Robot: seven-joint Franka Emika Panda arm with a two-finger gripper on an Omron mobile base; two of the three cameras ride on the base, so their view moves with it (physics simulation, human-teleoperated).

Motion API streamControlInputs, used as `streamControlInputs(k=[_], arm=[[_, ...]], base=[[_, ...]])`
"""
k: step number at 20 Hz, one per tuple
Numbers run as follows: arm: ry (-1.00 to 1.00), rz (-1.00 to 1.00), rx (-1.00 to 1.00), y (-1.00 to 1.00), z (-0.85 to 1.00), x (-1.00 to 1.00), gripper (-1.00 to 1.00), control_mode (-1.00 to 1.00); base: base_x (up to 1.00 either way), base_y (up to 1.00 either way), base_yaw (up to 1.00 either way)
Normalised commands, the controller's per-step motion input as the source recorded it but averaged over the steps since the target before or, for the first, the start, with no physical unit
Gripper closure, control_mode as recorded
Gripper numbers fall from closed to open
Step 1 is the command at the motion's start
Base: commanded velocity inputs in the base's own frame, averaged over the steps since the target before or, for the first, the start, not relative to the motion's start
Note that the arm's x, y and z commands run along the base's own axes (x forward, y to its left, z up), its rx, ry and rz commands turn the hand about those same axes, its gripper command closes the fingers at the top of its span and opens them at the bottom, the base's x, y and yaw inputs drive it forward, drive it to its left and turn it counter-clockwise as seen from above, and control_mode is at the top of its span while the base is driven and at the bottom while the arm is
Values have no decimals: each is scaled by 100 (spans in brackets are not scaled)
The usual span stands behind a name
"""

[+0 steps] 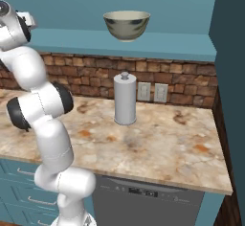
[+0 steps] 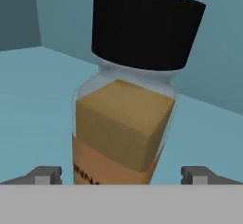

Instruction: Take the cinnamon bottle from the cabinet and place it on the dining table, next to the plate with the cupcake. Then take the chocolate from the dining counter and place it on the cupcake plate.

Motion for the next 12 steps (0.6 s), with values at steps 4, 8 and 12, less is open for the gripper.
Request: streamControlInputs(k=[4, 8, 12], arm=[[0, 0, 0, 15, 0, 26, 100, -100], [0, -1, 1, -2, 0, 2, 100, -100], [-8, 0, 0, -9, -6, -41, 100, -100]], base=[[0, 0, 0], [0, 0, 0], [0, 0, 0]])
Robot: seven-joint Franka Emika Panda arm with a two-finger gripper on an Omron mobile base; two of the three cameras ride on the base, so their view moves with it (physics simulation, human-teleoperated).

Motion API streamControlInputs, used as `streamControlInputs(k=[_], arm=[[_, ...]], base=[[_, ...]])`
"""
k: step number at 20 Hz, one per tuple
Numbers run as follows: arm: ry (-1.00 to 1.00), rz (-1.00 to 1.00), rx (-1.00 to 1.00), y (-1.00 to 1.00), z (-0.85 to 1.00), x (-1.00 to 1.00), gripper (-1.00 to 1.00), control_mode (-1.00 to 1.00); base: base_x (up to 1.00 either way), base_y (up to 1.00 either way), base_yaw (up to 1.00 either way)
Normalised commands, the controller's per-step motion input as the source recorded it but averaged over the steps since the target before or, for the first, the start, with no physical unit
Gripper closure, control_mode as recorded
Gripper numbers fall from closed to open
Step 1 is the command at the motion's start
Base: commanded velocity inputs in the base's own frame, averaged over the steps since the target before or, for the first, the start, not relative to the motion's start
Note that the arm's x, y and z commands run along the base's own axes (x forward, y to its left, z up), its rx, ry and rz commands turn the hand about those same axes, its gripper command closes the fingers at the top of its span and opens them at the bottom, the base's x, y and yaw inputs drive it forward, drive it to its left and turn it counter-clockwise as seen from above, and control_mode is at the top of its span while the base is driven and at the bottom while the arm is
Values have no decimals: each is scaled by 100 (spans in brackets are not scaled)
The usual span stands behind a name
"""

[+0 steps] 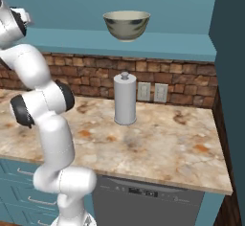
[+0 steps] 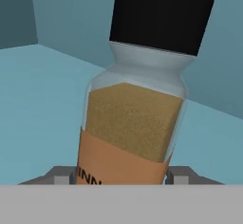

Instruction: Take the cinnamon bottle from the cabinet and place it on the dining table, next to the plate with the cupcake. Then take the chocolate from the dining counter and place it on the cupcake plate.

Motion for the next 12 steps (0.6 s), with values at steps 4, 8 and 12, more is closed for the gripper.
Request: streamControlInputs(k=[4, 8, 12], arm=[[-38, 7, 0, -59, -6, -100, 100, -100], [-18, 10, 0, -90, -11, -100, 100, -100], [-9, 14, 0, -100, -21, -100, 100, -100]], base=[[0, 0, 0], [0, 0, 0], [0, 0, 0]])
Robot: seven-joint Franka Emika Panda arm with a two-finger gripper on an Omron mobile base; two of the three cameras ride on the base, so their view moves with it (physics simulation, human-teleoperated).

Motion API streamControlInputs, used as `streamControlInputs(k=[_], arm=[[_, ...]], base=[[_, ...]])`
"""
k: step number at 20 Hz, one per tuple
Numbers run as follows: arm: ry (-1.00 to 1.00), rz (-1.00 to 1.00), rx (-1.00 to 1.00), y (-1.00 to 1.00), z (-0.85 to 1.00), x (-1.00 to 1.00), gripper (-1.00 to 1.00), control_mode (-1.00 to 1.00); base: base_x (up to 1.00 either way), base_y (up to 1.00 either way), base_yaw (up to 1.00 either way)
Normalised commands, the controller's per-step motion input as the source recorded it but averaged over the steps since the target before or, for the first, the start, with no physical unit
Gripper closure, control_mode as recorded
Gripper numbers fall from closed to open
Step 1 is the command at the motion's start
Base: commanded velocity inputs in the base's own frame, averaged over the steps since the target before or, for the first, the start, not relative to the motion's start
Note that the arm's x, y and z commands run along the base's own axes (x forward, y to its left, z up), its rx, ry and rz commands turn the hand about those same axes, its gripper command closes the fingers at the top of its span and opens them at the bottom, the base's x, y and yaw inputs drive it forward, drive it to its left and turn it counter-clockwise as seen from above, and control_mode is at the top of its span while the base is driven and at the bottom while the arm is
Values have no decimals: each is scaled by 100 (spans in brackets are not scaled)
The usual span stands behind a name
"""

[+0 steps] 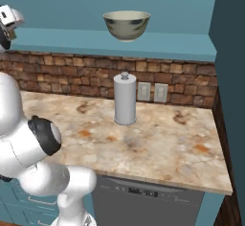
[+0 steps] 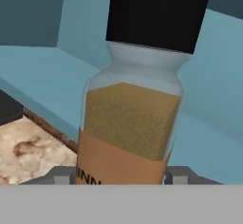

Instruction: Take the cinnamon bottle from the cabinet and place it on the dining table, next to the plate with the cupcake. Then take the chocolate from the dining counter and place it on the cupcake plate.

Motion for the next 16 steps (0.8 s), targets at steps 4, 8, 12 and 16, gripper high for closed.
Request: streamControlInputs(k=[4, 8, 12, 16], arm=[[-7, 14, 2, -100, -34, -100, 100, -100], [-8, 8, 9, -90, -51, -100, 100, -100], [-3, 7, 17, -67, -48, -100, 100, -100], [10, 1, 7, -25, -44, -90, 100, -100]], base=[[0, 0, 0], [0, 0, 0], [0, 0, 0], [0, 0, 0]])
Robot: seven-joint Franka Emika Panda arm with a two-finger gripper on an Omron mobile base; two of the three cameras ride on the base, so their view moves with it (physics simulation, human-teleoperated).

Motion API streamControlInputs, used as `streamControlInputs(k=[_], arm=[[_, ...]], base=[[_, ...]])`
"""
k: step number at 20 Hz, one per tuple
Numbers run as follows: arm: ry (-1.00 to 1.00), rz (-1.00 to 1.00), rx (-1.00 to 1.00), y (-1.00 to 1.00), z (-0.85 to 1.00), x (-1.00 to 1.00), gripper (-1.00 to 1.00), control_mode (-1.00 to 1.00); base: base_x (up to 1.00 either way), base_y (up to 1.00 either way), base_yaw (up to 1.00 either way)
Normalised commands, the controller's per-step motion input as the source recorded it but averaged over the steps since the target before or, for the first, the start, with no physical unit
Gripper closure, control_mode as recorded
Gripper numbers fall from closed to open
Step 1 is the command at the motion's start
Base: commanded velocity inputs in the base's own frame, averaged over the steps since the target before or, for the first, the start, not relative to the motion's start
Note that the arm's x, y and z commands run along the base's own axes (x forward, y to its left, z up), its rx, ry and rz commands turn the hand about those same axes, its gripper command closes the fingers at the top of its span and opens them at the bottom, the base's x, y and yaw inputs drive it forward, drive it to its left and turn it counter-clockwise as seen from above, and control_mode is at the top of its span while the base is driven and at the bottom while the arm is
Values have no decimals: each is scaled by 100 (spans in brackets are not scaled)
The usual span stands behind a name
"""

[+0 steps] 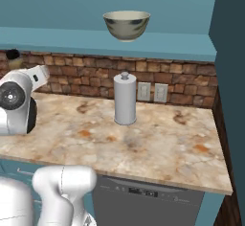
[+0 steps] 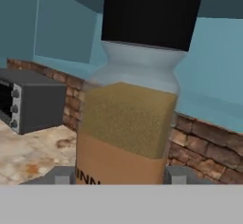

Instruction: Take the cinnamon bottle from the cabinet and place it on the dining table, next to the plate with the cupcake. Then take the chocolate from the dining counter and place it on the cupcake plate.

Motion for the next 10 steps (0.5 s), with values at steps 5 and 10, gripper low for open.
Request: streamControlInputs(k=[5, 10], arm=[[10, 0, 0, 0, -41, -94, 100, -100], [1, 0, 0, -1, -1, -18, 100, 100]], base=[[0, 0, 0], [-75, -7, 11]])
